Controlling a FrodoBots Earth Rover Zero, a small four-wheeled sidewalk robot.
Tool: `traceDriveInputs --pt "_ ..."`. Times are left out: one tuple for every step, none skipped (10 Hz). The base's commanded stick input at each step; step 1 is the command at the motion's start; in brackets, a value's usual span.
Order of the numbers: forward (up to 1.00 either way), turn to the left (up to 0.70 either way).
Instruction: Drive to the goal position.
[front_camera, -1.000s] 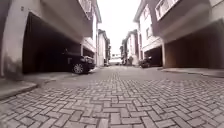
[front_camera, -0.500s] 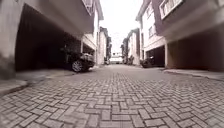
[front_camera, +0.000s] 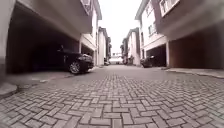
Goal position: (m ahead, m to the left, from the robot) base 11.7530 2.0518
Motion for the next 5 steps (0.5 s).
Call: traceDriveInputs --pt "0.70 0.00" --pt "0.70 0.00" --pt "0.70 0.00" --pt "0.70 0.00" --pt "0.70 0.00"
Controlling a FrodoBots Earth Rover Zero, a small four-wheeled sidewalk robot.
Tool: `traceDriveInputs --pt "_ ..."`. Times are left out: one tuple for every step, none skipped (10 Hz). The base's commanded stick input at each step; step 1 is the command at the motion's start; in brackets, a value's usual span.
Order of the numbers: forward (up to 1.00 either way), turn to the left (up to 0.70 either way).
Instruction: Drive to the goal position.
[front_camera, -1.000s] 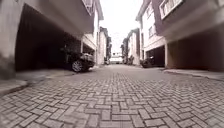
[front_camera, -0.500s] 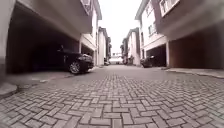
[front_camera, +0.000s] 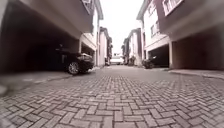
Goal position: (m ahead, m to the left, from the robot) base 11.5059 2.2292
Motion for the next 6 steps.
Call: traceDriveInputs --pt "0.70 0.00" --pt "0.70 0.00" --pt "0.70 0.00" --pt "0.70 0.00" --pt "0.70 0.00" --pt "0.70 0.00"
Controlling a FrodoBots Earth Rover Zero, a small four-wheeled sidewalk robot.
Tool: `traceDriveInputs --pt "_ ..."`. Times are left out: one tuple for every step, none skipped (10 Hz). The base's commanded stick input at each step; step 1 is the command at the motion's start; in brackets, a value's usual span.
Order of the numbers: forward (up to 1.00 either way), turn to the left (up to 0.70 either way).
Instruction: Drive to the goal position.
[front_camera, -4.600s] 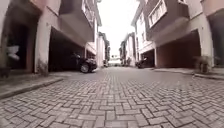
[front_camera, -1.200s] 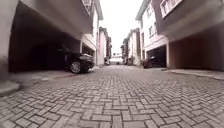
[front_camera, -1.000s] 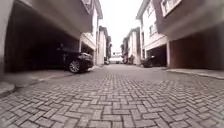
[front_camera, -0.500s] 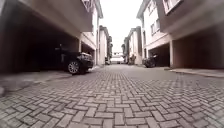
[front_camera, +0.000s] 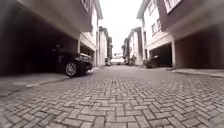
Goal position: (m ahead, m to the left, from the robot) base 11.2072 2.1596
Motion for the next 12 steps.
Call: traceDriveInputs --pt "0.70 0.00" --pt "0.70 0.00" --pt "0.70 0.00" --pt "0.70 0.00" --pt "0.70 0.00" --pt "0.70 0.00" --pt "0.70 0.00" --pt "0.70 0.00" --pt "0.70 0.00" --pt "0.70 0.00" --pt "0.70 0.00" --pt "0.70 0.00"
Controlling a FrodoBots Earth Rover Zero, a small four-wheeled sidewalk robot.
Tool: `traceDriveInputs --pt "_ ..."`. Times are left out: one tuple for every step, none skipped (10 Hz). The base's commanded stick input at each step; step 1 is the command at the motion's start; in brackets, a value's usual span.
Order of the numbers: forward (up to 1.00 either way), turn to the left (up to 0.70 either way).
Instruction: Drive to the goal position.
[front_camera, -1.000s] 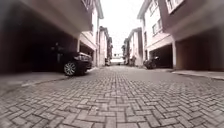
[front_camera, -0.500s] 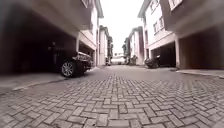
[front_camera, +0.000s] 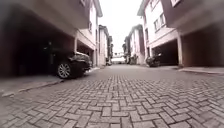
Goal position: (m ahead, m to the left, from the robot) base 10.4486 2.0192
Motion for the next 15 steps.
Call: traceDriveInputs --pt "0.70 0.00" --pt "0.70 0.00" --pt "0.70 0.00" --pt "0.70 0.00" --pt "0.70 0.00" --pt "0.70 0.00" --pt "0.70 0.00" --pt "0.70 0.00" --pt "0.70 0.00" --pt "0.70 0.00" --pt "0.70 0.00" --pt "0.70 0.00" --pt "0.70 0.00" --pt "0.70 0.00" --pt "0.70 0.00"
